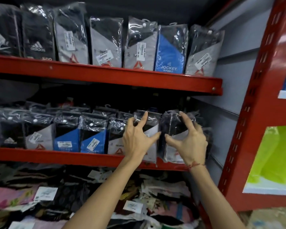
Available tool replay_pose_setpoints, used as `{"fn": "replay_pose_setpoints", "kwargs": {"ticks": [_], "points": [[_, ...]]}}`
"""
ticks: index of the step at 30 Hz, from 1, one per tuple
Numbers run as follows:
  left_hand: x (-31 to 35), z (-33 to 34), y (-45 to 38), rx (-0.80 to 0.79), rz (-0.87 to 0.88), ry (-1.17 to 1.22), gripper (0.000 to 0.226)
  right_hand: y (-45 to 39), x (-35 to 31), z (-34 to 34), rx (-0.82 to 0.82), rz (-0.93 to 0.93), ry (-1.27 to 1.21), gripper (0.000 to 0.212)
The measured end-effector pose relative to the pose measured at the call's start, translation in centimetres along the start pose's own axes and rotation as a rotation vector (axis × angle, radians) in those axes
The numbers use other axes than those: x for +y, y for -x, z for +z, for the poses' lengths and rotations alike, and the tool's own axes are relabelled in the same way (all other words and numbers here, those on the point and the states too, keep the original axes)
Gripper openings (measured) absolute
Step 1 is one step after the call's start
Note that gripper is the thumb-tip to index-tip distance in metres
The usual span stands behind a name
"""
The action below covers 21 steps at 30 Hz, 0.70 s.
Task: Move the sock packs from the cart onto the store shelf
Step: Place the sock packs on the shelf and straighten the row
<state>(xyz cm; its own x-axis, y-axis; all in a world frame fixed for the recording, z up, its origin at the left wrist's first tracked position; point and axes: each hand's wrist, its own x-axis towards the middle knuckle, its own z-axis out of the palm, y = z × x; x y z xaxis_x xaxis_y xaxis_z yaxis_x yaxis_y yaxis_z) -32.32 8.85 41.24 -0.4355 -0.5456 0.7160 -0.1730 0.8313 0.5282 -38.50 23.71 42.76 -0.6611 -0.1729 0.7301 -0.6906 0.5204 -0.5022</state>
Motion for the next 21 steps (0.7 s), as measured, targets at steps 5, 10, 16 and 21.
{"fn": "replay_pose_setpoints", "kwargs": {"ticks": [5,10,16,21], "points": [[-1.1,2.5,0.1,0.123,0.073,-0.044,0.073,0.8,0.8,3.4,0.083,0.001,-0.029,0.083],[-0.8,4.5,-0.7,0.147,0.073,-0.04,0.071,0.0,1.3,6.2,0.158,0.005,-0.031,0.078],[-2.6,6.5,1.0,0.106,0.168,-0.126,0.072,1.8,3.2,8.5,0.094,0.038,-0.071,0.076],[-3.0,6.6,2.0,0.011,0.136,-0.177,0.076,2.6,3.9,8.7,-0.05,0.013,-0.06,0.079]]}}
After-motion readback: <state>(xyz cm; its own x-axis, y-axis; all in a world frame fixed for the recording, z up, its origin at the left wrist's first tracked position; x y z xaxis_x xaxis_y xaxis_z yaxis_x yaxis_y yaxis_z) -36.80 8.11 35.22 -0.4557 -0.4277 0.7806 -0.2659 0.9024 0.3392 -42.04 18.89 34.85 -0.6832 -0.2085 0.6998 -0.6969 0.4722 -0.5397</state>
